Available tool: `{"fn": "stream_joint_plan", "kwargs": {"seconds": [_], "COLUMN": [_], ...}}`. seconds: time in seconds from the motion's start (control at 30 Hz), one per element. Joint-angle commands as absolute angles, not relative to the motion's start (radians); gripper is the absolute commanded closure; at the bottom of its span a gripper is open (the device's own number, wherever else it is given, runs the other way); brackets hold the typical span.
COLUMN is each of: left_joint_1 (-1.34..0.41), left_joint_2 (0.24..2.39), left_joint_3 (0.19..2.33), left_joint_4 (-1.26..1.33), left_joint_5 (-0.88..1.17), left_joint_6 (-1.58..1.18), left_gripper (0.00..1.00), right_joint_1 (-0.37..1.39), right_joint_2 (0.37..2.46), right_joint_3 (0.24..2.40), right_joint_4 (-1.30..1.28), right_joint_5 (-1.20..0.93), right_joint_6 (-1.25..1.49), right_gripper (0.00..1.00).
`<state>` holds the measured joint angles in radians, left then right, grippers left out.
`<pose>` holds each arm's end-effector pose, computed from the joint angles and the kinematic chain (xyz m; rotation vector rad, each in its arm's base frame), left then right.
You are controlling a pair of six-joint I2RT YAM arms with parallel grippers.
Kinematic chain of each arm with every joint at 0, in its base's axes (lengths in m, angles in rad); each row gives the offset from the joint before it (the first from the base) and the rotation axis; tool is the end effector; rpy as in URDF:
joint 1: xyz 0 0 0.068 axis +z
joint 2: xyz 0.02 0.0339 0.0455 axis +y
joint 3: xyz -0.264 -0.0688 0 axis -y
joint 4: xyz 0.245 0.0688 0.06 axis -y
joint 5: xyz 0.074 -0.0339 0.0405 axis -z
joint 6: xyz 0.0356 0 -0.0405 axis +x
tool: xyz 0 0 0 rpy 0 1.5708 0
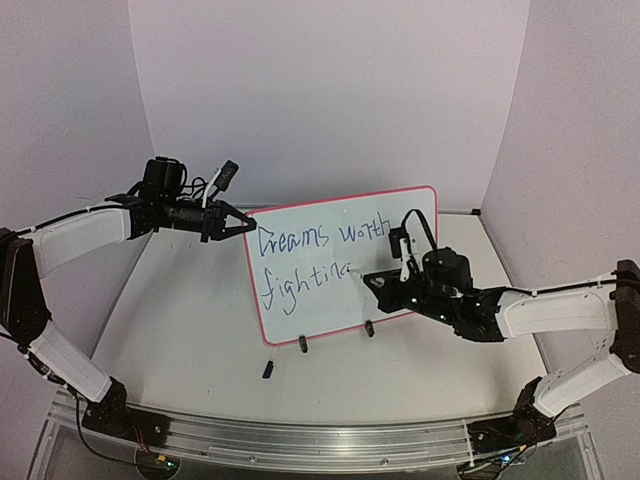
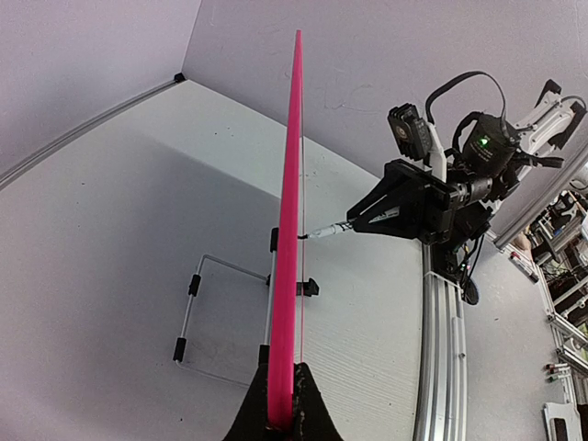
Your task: Write a sentence on the whiteboard
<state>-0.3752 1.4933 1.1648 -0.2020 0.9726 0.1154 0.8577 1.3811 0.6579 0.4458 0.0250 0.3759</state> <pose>0.2981 -0.1490 0.3069 1.0496 1.7537 -1.1705 0.1963 0.2256 0.2256 -0.4433 1.8808 0.8241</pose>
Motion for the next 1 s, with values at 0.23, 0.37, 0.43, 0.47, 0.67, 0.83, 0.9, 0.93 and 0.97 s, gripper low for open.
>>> {"fn": "stream_joint_plan", "kwargs": {"seconds": [0.23, 0.37, 0.43, 0.47, 0.67, 0.83, 0.9, 0.93, 0.97], "left_joint_1": [-0.407, -0.407, -0.407, -0.408, -0.410, -0.411, -0.411, -0.412, -0.413], "left_joint_2": [1.523, 1.522, 1.522, 1.522, 1.520, 1.520, 1.521, 1.522, 1.522], "left_joint_3": [1.144, 1.145, 1.144, 1.144, 1.145, 1.143, 1.143, 1.143, 1.143], "left_joint_4": [-0.314, -0.314, -0.314, -0.314, -0.314, -0.314, -0.313, -0.314, -0.314], "left_joint_5": [0.931, 0.931, 0.933, 0.933, 0.932, 0.931, 0.930, 0.931, 0.930], "left_joint_6": [0.228, 0.227, 0.228, 0.228, 0.228, 0.227, 0.228, 0.229, 0.227], "left_gripper": [1.00, 1.00, 1.00, 1.00, 1.00, 1.00, 1.00, 1.00, 1.00], "right_joint_1": [0.854, 0.855, 0.858, 0.860, 0.875, 0.879, 0.879, 0.880, 0.880], "right_joint_2": [1.381, 1.394, 1.405, 1.407, 1.440, 1.438, 1.414, 1.392, 1.386], "right_joint_3": [0.582, 0.566, 0.567, 0.568, 0.600, 0.636, 0.644, 0.647, 0.647], "right_joint_4": [0.440, 0.438, 0.439, 0.440, 0.456, 0.496, 0.515, 0.521, 0.522], "right_joint_5": [0.008, -0.005, -0.025, -0.026, -0.041, -0.043, -0.051, -0.059, -0.061], "right_joint_6": [0.455, 0.472, 0.478, 0.478, 0.471, 0.462, 0.470, 0.473, 0.474], "right_gripper": [1.00, 1.00, 1.00, 1.00, 1.00, 1.00, 1.00, 1.00, 1.00]}}
